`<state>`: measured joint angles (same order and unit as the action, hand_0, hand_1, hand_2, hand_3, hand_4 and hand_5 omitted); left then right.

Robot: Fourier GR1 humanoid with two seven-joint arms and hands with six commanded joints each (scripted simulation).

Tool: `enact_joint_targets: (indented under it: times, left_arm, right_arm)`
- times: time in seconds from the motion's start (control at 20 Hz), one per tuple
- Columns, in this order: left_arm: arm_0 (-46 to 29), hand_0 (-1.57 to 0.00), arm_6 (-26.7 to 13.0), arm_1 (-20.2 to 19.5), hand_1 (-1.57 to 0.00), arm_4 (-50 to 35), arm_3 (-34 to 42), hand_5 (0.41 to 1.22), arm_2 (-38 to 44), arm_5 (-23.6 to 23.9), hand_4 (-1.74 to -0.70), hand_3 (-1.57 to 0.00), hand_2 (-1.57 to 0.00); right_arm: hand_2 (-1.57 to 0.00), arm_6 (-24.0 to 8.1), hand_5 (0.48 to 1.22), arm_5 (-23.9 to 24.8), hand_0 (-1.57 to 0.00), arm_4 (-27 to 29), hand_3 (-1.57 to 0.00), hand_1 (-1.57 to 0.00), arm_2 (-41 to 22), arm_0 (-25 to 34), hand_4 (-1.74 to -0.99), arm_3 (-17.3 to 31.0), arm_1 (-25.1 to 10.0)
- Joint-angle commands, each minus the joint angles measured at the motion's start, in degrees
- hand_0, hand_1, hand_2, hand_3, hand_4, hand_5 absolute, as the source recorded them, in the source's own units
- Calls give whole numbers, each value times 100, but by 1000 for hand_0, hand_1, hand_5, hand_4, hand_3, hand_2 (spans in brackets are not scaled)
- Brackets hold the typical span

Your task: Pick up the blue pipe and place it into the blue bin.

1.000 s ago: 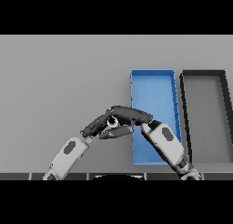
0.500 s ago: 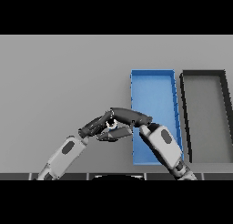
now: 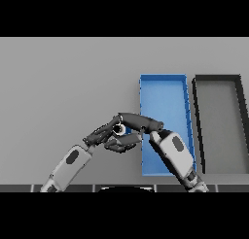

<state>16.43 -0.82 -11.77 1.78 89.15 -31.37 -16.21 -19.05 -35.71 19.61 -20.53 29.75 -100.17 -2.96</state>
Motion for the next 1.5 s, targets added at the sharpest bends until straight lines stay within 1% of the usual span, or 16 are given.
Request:
enact_joint_targets:
  times: [0.0,0.15,0.25,0.4,0.5,0.55,0.6,0.7,0.8,0.85,0.9,1.0,1.05,1.2,1.35,1.45]
  left_arm:
    - [78,-20,-76,44,-19,37,-87,569,23,50,-897,-18,-17]
    - [-28,-10,-122,-17,-9,48,-56,548,18,54,-901,-9,-8]
    - [-66,-6,-189,-4,-5,24,-72,534,-3,24,-911,-5,-5]
    - [-55,-3,-314,53,-2,-44,-5,507,-19,9,-915,-2,-2]
    - [-84,-1,-318,31,-1,-30,-18,503,-59,-42,-920,-1,-1]
    - [-91,-1,-303,-4,-1,-39,26,503,-25,-23,-919,-1,-1]
    - [-103,0,-327,-39,0,-25,59,503,-37,-33,-917,0,0]
    - [-110,0,-260,-57,0,19,64,502,-54,-28,-912,0,0]
    - [-141,0,-250,-59,0,-8,120,499,-50,-23,-907,0,1]
    - [-177,1,-230,-94,1,14,177,495,-61,-18,-903,1,1]
    - [-214,1,-237,-91,1,-37,184,492,-71,-63,-906,1,1]
    - [-209,1,-242,-128,1,-86,256,491,-49,-95,-907,1,1]
    - [-185,1,-253,-118,1,-94,206,490,-13,-78,-911,1,1]
    - [-143,1,-306,-91,1,-136,131,489,38,-78,-906,1,1]
    - [-179,1,-247,-119,1,-98,57,487,37,-90,-893,1,1]
    - [-173,1,-304,-111,1,-145,68,478,56,-104,-893,1,1]
  right_arm:
    - [-1570,-35,1220,58,-1570,0,-1570,-1570,33,29,-1488,19,51]
    - [-1571,-586,1221,278,-1571,642,-1571,-1571,193,121,-1491,-92,72]
    - [-1571,-944,1221,548,-1571,1181,-1571,-1571,367,411,-1581,-209,4]
    - [-1571,-1551,1221,1092,-1571,2117,-1571,-1571,619,827,-1659,-328,-205]
    - [-1571,-1563,1171,1686,-1571,2812,-1571,-1571,811,1389,-1689,-199,-614]
    - [-1571,-1519,1154,1796,-1571,3144,-1571,-1571,1048,1721,-1699,-186,-796]
    - [-1571,-1453,1141,1945,-1571,3324,-1571,-1571,1171,1946,-1707,-151,-845]
    - [-1571,-1217,1127,1999,-1571,3220,-1571,-1571,1457,2473,-1720,141,-1087]
    - [-1571,-1098,1113,2310,-1571,3122,-1571,-1571,1728,2844,-1727,446,-1264]
    - [-1571,-1060,1110,2434,-1571,2873,-1571,-1571,1822,3108,-1730,833,-1353]
    - [-1571,-951,1117,2391,-1571,2658,-1571,-1571,1946,3235,-1732,1195,-1475]
    - [-1571,-947,1131,2543,-1571,2429,-1571,-1571,2130,3257,-1735,1599,-1615]
    - [-1571,-944,1135,2488,-1571,2225,-1571,-1571,2205,3223,-1736,1838,-1770]
    - [-1571,-1054,1124,2500,-1571,1913,-1571,-1571,2360,2823,-1739,2379,-1867]
    - [-1571,-1115,1121,2564,-1571,1661,-1571,-1571,2353,2157,-1740,2445,-1817]
    - [-1571,-1391,1121,2731,-1571,1496,-1571,-1571,2294,1767,-1740,2313,-1821]
